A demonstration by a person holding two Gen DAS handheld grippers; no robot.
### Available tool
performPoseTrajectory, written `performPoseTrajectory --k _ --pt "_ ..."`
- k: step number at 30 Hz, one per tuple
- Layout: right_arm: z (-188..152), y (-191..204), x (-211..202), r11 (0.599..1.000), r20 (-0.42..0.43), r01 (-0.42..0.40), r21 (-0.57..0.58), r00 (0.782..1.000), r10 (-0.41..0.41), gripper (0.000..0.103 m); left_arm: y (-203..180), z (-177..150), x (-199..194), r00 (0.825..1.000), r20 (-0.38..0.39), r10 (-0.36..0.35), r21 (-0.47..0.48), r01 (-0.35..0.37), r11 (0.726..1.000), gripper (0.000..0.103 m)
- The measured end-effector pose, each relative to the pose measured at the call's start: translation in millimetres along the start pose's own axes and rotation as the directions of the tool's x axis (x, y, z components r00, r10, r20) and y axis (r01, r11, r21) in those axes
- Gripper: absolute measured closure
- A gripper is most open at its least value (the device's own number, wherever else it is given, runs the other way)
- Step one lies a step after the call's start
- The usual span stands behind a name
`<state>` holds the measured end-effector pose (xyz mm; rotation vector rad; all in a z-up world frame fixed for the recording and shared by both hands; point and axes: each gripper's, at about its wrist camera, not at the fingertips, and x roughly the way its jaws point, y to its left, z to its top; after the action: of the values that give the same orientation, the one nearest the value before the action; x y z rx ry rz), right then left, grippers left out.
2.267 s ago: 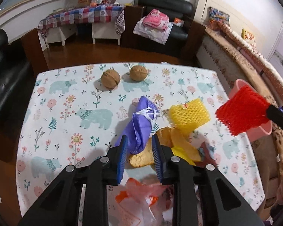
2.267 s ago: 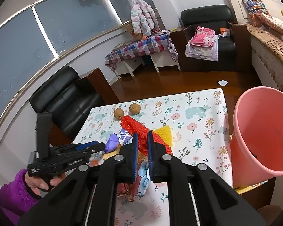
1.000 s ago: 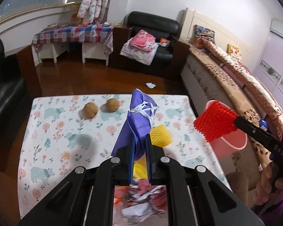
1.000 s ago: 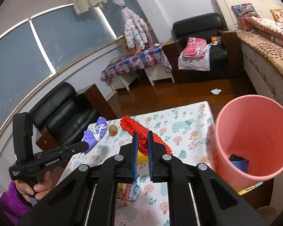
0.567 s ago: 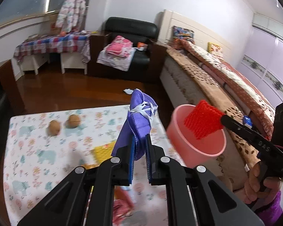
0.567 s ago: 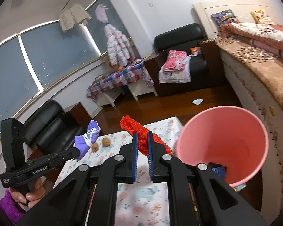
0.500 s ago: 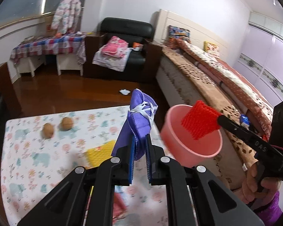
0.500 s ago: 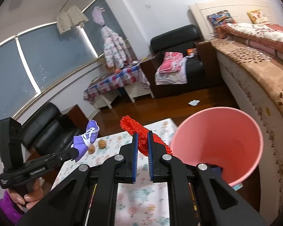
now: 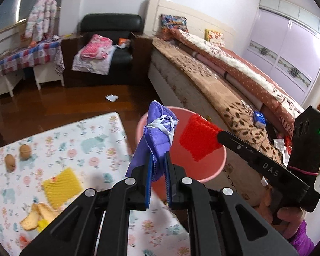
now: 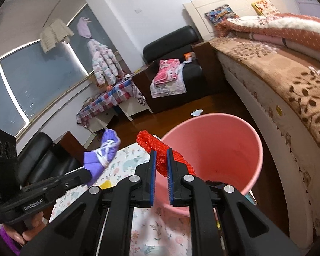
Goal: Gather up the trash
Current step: 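Carry the purple cloth and red sleeve over the pink bucket and release both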
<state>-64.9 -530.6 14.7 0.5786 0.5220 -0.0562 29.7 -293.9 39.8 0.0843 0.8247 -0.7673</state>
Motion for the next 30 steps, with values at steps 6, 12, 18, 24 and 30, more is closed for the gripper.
performPoseTrajectory --k 6,12,18,24,30 --pt "-5.2 -16.9 6.8 0.999 -0.022 0.03 0.021 0.999 -0.03 0.093 -18.3 -0.9 38.5 0.998 -0.066 -0.016 0.025 0.018 1.0 0.093" --pt "-11.2 -28.3 15.8 0.997 -0.052 0.065 0.028 0.997 -0.063 0.093 -22.8 -3.3 67.8 0.993 -0.117 -0.022 0.007 0.023 1.0 0.093" --pt "-16.0 -39.7 22.4 0.995 -0.069 0.092 0.041 0.994 -0.089 0.093 -24.0 -1.9 85.6 0.99 -0.141 -0.019 0.003 0.019 1.0 0.093" --pt "-18.3 -44.5 27.4 0.992 -0.089 0.118 0.04 0.989 -0.114 0.093 -26.7 -1.3 89.6 0.99 -0.139 -0.015 0.005 0.016 1.0 0.093" --pt "-20.0 -42.2 31.5 0.985 -0.104 0.169 0.017 0.981 -0.166 0.092 -27.3 0.5 87.2 0.993 -0.12 -0.017 -0.007 0.016 1.0 0.072"
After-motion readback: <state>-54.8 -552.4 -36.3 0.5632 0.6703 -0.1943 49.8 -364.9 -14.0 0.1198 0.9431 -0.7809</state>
